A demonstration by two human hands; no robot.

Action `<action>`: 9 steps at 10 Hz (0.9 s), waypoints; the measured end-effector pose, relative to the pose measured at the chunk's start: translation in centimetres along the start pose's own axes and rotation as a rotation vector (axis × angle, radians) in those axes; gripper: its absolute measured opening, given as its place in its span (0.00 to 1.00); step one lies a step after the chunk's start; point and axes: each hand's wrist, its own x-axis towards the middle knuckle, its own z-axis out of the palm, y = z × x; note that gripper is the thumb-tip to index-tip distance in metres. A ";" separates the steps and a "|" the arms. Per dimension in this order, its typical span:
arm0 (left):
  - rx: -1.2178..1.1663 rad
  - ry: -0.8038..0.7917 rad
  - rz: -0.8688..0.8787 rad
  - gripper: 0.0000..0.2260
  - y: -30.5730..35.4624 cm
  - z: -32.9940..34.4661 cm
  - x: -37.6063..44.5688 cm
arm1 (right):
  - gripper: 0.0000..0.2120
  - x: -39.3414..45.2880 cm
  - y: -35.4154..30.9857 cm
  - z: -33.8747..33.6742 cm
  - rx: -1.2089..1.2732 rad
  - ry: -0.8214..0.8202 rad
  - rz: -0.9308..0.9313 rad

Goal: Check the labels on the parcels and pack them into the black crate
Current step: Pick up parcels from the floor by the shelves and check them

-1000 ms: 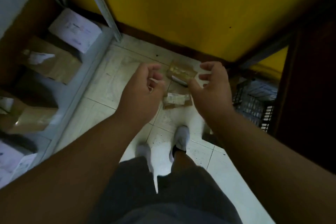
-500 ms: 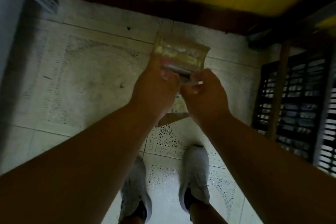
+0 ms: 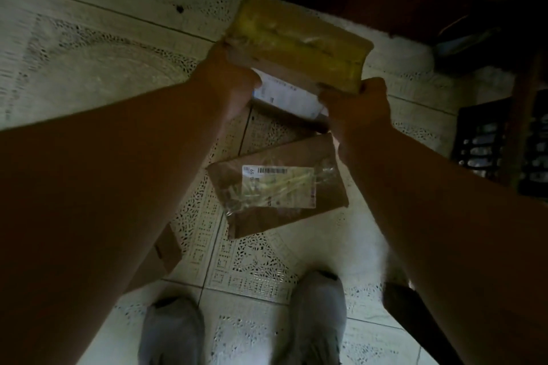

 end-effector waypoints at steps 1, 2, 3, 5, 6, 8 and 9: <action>-0.048 0.019 0.077 0.31 1.4 -2.3 -2.7 | 0.19 -3.9 -3.3 -3.1 0.202 0.044 -0.096; -0.170 0.107 0.079 0.31 3.7 -6.0 -8.5 | 0.23 -8.5 -6.7 -6.3 0.272 0.063 -0.171; -0.199 0.216 0.121 0.26 7.0 -10.6 -14.5 | 0.23 -14.0 -11.6 -10.1 0.316 0.039 -0.221; -0.453 0.256 0.000 0.11 13.3 -21.8 -25.8 | 0.21 -24.2 -21.6 -17.9 0.381 -0.094 -0.227; -0.608 0.274 -0.022 0.17 17.8 -26.2 -32.5 | 0.25 -30.1 -27.2 -22.5 0.379 -0.120 -0.275; -0.773 0.202 0.110 0.19 25.6 -33.3 -44.1 | 0.32 -41.3 -34.2 -32.5 0.380 -0.176 -0.314; -0.765 0.162 0.246 0.20 28.4 -35.9 -48.5 | 0.41 -46.0 -36.2 -37.5 0.327 -0.110 -0.432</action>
